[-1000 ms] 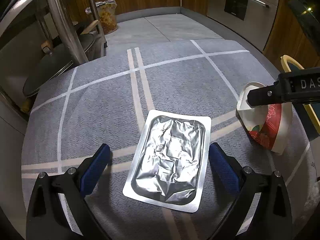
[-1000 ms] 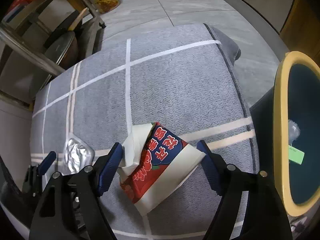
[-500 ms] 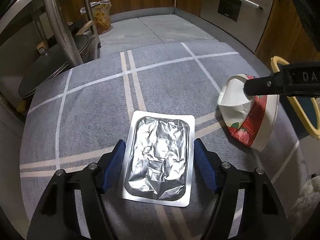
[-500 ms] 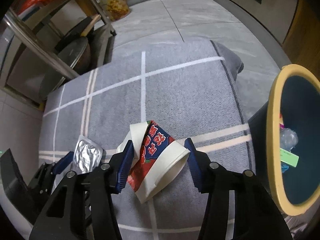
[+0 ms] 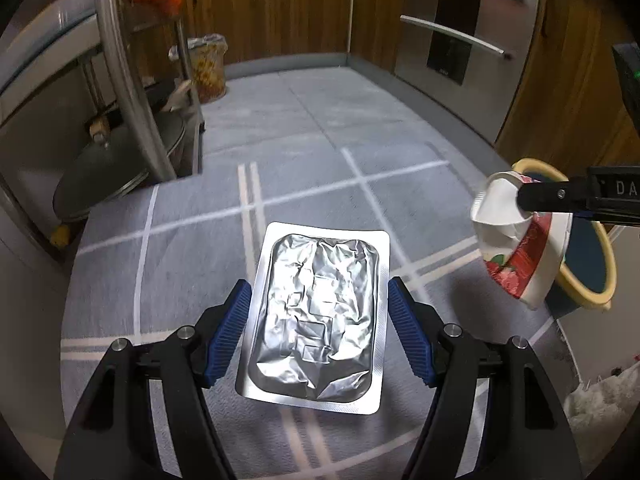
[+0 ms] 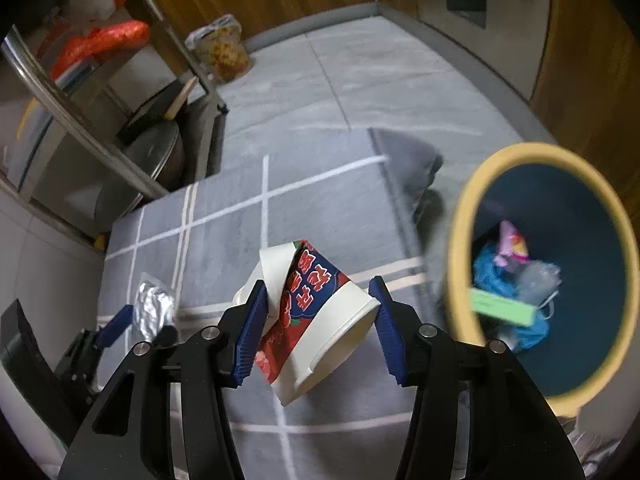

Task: Collect trash
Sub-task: 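Lift the foil pack and paper cup and carry both over the teal bin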

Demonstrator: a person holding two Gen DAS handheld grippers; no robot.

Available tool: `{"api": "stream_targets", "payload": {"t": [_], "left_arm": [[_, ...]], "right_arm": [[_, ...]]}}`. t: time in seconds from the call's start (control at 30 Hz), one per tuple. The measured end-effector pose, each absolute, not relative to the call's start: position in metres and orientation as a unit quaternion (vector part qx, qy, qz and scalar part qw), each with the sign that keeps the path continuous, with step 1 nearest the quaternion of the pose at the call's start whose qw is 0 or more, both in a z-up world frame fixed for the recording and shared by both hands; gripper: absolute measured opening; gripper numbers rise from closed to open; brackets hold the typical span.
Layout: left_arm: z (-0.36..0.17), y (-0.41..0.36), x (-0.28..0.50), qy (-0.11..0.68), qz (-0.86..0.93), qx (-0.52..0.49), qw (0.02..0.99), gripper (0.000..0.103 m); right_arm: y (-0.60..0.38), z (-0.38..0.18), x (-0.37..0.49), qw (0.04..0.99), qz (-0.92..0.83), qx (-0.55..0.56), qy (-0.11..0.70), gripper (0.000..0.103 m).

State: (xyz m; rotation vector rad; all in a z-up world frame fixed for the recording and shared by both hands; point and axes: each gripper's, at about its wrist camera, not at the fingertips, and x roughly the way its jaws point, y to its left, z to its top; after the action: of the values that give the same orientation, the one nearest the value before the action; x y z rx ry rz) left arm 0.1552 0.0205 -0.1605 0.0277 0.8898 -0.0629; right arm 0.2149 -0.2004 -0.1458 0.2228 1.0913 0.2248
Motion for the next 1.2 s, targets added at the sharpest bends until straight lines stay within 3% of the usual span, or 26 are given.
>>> {"api": "stream_targets", "payload": {"t": [0.5,0.8,1.2], "left_arm": [[-0.106,-0.091,0.154,0.362,-0.127,0.042,0.923,0.069],[-0.105,-0.174,0.163,0.354,-0.199,0.053,0.912,0.069],[-0.158,-0.258,0.184,0.396,-0.25,0.101,0.878,0.07]], "right_arm": [[-0.336,-0.066,0.19,0.882,0.039,0.119,0.454,0.053],[-0.407,-0.09,0.183,0.87,-0.016,0.167,0.463,0.053],[-0.438,-0.13,0.216,0.842,-0.071,0.154,0.513,0.055]]}}
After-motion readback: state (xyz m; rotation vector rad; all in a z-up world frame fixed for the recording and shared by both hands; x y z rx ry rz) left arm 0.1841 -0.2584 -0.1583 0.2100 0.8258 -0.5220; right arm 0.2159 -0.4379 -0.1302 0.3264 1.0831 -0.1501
